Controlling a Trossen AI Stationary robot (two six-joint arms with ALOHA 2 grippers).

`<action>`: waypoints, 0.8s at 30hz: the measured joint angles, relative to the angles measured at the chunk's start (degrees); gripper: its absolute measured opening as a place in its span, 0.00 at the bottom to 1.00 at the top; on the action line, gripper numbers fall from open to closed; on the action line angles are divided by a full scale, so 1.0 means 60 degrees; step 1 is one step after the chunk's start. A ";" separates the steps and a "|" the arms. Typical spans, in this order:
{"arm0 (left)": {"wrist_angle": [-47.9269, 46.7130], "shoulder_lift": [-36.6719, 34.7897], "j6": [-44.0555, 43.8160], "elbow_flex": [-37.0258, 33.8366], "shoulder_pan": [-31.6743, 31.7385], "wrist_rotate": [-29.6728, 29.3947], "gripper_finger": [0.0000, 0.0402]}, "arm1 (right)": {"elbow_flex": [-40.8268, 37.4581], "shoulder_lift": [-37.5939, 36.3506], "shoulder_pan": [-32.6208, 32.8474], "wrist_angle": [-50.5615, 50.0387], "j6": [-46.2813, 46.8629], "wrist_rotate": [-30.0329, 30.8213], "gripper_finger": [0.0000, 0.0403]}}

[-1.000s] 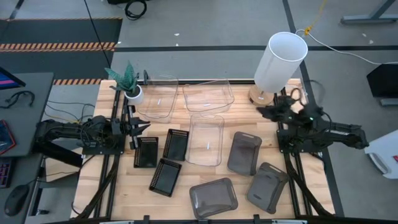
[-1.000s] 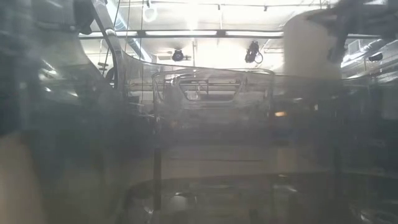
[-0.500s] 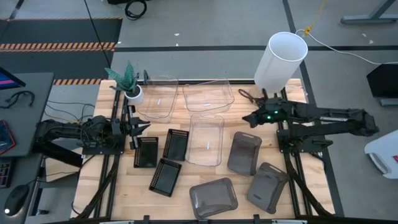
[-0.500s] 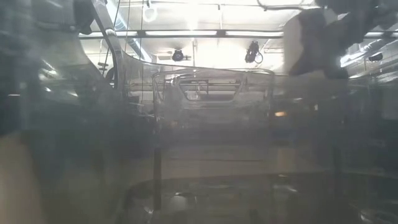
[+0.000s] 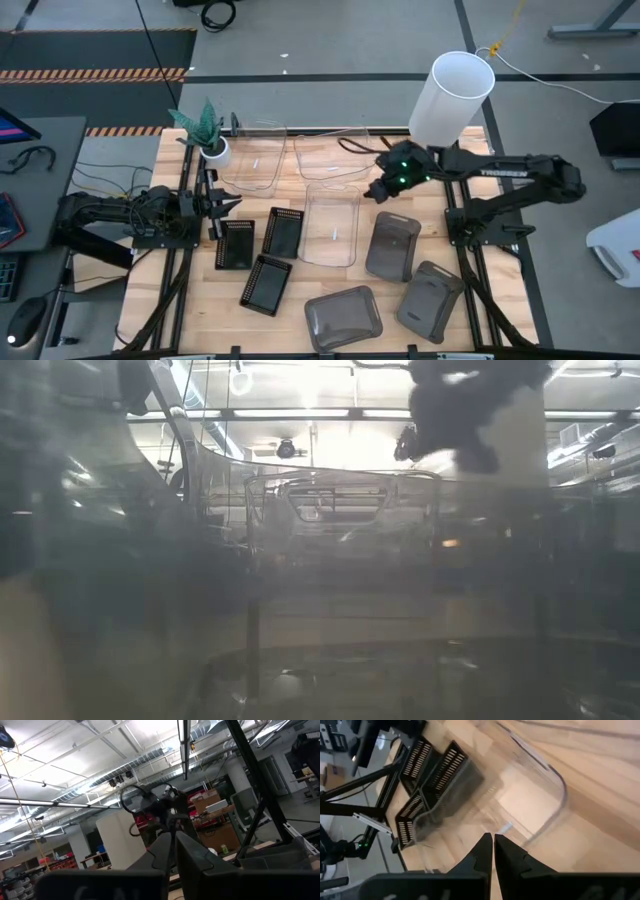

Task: Stack baskets by color
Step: Stack the bottom transparent bin on top of the top right transparent bin

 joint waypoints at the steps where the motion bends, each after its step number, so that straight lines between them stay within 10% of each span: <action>1: 0.0001 0.0000 0.0000 -0.0001 -0.0001 -0.0002 0.09 | 0.0408 0.0220 0.0004 -0.0248 -0.0104 -0.0001 0.06; 11: -0.0004 0.0000 -0.0001 0.0001 0.0001 0.0001 0.07 | 0.3661 0.1716 0.0265 -0.2200 -0.3286 0.0808 0.08; 24: -0.0111 -0.0005 -0.0001 0.0001 -0.0001 0.0000 0.07 | 0.3815 0.2798 0.0572 -0.4433 -0.4931 0.0505 0.38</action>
